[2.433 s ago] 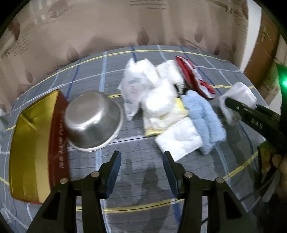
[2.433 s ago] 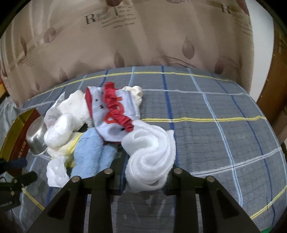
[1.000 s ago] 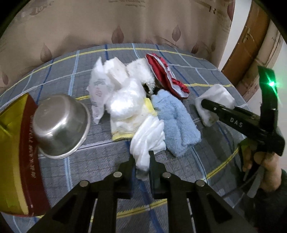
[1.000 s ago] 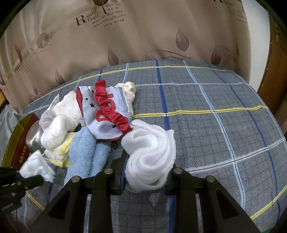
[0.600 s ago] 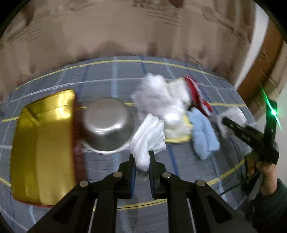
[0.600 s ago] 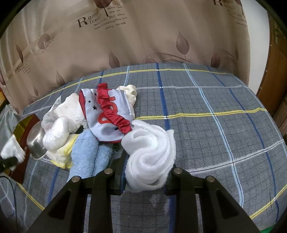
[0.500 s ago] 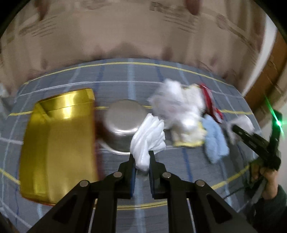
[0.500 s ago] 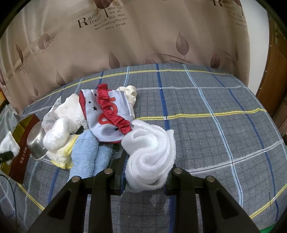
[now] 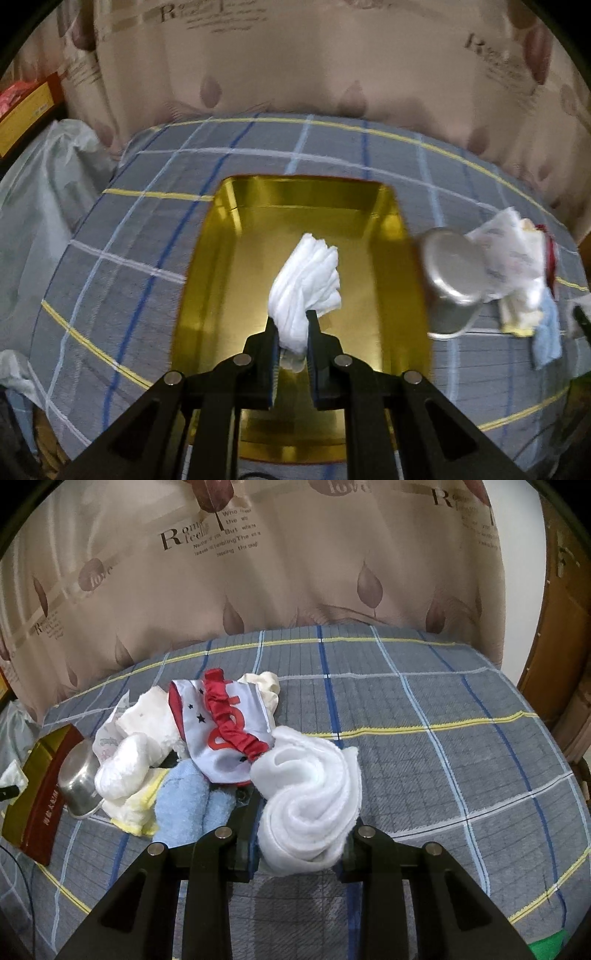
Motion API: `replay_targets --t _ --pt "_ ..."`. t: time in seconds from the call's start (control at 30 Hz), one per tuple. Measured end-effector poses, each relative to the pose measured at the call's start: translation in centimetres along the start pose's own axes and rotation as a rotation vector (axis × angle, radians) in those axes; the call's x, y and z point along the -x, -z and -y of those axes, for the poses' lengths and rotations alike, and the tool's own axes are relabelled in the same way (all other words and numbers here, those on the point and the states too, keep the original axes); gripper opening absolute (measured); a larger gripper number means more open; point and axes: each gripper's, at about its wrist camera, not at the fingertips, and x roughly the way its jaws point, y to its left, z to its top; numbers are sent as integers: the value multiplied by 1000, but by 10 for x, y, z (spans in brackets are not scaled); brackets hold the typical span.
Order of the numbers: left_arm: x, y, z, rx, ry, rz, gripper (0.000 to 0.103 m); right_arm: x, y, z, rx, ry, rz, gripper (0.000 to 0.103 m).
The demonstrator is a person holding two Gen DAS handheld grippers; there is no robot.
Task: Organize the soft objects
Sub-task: 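Carry the white napkin into the gold tray and open the left tool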
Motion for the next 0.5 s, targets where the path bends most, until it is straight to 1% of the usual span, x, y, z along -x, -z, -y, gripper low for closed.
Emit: replay_targets --t 0.13,0.37,0.43,0.5 --pt "-11 0 -12 3 -18 -15 12 8 -1 -2 -4 2 14 27" --pt "-19 -1 -14 -4 -34 -23 13 24 1 -12 -1 11 39 27" --pt "-21 -2 -15 -6 -43 -28 15 29 2 -15 -2 10 43 27" --pt "-25 -2 -17 5 -48 -41 21 32 3 -17 -7 8 46 27"
